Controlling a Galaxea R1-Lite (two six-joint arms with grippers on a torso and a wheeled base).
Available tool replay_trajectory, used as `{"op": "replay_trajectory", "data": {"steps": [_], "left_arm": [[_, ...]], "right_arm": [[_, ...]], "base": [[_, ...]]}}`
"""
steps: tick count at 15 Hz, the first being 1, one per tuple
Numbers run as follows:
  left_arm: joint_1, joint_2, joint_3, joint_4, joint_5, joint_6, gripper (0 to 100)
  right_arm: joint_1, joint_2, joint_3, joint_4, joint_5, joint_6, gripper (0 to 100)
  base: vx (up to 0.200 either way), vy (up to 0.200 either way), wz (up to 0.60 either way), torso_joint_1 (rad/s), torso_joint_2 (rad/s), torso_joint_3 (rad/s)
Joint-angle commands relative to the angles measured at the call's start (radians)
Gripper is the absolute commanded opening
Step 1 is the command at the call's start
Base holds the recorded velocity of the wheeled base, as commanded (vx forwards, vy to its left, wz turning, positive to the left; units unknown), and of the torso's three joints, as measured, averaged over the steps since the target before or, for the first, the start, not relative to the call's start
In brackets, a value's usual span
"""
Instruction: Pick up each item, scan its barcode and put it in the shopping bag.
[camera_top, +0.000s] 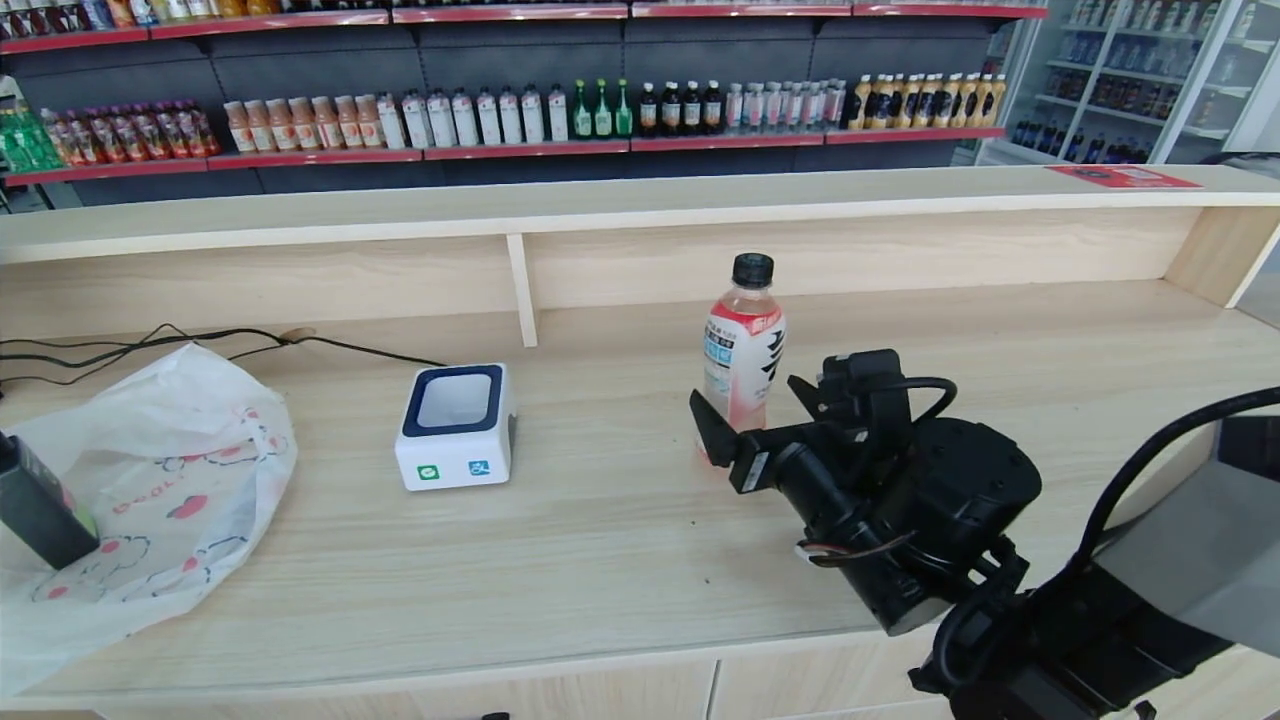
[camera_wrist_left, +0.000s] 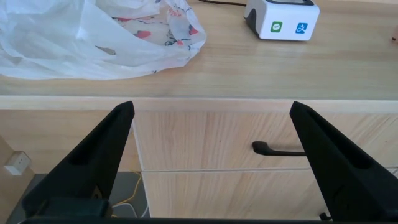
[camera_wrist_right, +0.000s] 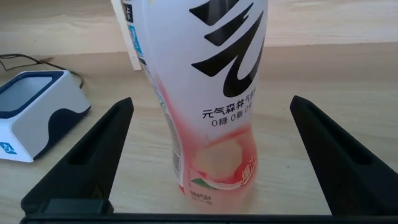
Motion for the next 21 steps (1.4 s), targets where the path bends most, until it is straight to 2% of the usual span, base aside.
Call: {"op": "replay_trajectory", "data": {"steps": [1,7,10,21], "left_arm": [[0.000,0.000,0.000,0.000,0.001,0.001,100],[0.000,0.000,0.000,0.000,-0.001,0.001,100],[0.000,0.000,0.000,0.000,0.001,0.001,100],[0.000,0.000,0.000,-0.002,0.001,0.002,100]], "right_arm": [[-0.017,0.022,-0.023,-0.001,0.000,0.000,100],[-0.040,0.084,-0.103,-0.001,0.008,0.001,100],[-0.083,0.101,-0.113,-0.001,0.046,-0.009,100],[-0.060,0.110,-0.175,-0.001,0.069,-0.032,100]], "base": [[0.000,0.000,0.00,0.000,0.00,0.000],[0.000,0.000,0.00,0.000,0.00,0.000],[0.000,0.000,0.00,0.000,0.00,0.000],[0.000,0.000,0.00,0.000,0.00,0.000]]}}
